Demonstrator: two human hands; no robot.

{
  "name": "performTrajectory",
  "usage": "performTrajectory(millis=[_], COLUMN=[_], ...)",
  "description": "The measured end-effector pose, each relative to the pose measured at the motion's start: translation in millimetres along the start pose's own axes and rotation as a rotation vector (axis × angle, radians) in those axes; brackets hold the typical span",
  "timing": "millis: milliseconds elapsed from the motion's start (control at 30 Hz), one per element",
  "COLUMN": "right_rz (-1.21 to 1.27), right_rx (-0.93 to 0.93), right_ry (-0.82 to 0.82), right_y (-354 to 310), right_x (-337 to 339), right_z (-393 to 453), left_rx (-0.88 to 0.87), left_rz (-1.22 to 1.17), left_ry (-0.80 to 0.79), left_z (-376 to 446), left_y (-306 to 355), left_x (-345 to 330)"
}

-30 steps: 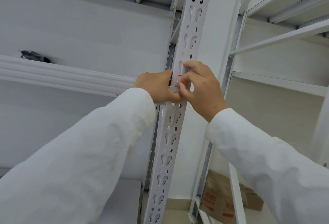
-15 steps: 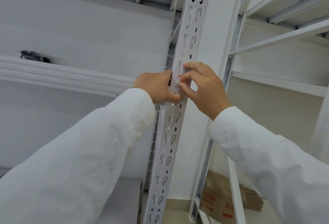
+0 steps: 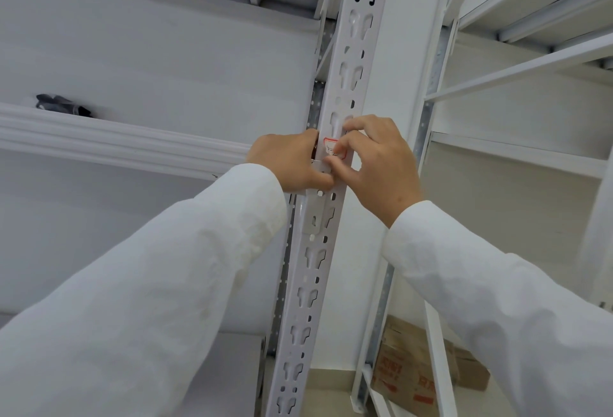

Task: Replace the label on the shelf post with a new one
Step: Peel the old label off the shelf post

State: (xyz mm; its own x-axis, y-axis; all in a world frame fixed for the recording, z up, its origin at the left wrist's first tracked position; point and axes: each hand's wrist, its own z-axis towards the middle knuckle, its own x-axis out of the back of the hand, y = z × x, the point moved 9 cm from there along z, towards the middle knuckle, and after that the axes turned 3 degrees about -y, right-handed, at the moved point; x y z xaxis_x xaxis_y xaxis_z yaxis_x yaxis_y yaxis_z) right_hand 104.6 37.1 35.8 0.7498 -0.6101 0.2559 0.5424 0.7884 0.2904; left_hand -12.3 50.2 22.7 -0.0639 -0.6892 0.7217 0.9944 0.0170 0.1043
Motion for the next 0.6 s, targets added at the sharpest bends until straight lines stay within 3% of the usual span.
performTrajectory(millis=[600], right_rz=[0.009], right_rx=[-0.123], right_ry=[0.037], right_y=[2.8], right_x=[2.6], right_z=[-1.9], left_rx=[0.002], left_rz=[-0.007], left_ry=[-0.021], left_z=[-0.3], left_y=[1.9], left_x=[2.7])
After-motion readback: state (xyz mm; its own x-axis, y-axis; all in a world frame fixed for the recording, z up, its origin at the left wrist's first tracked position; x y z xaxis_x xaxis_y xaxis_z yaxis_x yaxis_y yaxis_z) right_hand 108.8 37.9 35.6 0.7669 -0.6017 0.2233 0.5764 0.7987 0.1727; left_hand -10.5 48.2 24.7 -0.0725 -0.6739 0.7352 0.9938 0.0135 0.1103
